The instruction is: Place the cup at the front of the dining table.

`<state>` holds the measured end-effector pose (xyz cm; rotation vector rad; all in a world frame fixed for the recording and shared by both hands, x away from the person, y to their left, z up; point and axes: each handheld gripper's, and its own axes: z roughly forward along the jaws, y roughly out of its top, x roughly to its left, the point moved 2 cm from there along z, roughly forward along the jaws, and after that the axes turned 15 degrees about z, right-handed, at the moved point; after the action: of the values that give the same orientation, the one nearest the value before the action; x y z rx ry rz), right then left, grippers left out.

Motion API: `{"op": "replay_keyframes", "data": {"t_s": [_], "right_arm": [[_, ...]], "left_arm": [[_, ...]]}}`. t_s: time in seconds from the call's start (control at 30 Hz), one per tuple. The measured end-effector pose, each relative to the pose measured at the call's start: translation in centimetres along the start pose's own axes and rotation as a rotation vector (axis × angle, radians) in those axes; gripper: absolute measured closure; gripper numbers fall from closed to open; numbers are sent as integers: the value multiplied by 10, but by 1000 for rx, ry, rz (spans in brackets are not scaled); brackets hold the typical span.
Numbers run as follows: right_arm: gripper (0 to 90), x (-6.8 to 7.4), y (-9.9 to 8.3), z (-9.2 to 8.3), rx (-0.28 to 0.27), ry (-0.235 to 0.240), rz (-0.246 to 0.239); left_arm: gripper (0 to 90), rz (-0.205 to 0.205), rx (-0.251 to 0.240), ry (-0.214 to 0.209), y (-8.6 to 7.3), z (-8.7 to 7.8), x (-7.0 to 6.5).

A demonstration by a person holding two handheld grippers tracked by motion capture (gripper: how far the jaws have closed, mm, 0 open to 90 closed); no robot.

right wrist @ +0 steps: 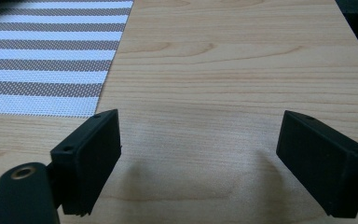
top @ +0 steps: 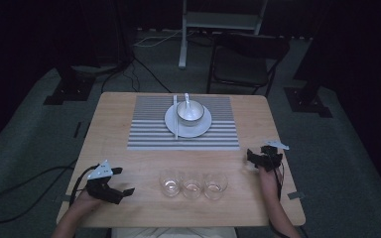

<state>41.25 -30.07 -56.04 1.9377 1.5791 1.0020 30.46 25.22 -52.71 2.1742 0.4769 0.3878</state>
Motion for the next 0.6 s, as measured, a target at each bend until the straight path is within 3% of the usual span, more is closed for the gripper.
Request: {"op": "replay_keyframes", "data": {"t_s": [0.6], "right_arm": [[131,0,0,0,2,6,2]], "left_arm": [[25,57,-9,-76,31,34,-6]]}}
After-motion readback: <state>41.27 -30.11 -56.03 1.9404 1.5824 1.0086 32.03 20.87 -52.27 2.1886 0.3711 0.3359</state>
